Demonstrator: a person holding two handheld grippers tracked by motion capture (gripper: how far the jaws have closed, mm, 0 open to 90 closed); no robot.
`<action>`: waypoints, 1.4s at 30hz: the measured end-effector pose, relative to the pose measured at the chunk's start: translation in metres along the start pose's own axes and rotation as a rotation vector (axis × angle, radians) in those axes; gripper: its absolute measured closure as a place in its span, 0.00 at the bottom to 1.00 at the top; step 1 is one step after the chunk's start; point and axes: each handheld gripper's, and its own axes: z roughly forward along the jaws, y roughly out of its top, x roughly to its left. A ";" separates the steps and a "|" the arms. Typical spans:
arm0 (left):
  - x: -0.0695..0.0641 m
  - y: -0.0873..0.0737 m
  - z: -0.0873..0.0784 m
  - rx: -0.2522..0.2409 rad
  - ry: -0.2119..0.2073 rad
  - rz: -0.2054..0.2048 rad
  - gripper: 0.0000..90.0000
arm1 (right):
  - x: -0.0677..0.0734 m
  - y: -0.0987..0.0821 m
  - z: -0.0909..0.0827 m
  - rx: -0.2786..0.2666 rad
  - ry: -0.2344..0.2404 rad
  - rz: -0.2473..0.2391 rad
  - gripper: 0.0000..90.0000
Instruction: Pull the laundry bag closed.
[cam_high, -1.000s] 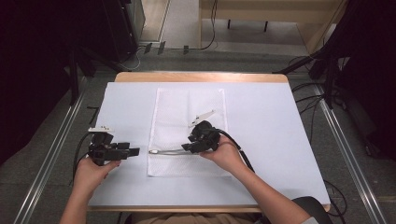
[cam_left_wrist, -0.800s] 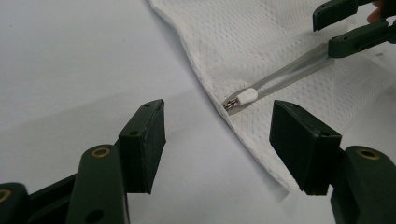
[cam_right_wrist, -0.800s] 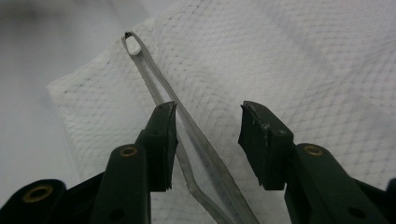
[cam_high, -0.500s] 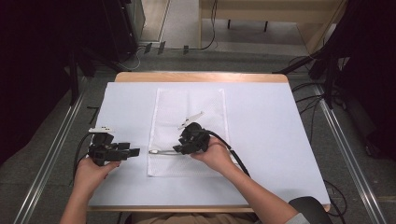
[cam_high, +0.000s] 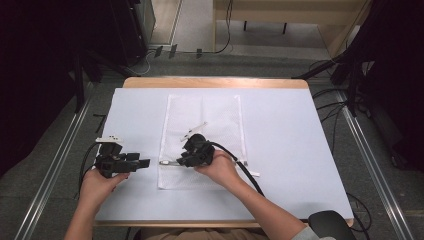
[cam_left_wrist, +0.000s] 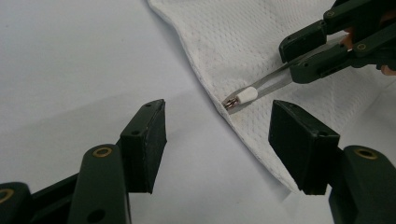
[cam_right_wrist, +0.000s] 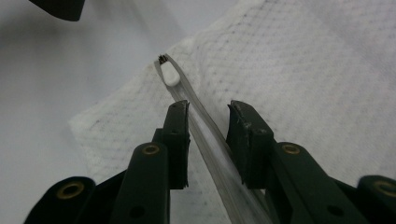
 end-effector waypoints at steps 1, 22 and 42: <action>0.000 0.000 0.000 -0.002 0.001 0.003 0.42 | 0.002 0.002 0.002 -0.002 -0.001 -0.004 0.79; -0.001 -0.004 0.003 0.000 -0.019 0.025 0.52 | 0.019 0.013 0.035 0.022 0.062 0.002 0.86; 0.002 -0.004 0.013 0.054 -0.066 -0.025 0.62 | 0.025 0.027 0.046 0.017 0.055 -0.011 0.97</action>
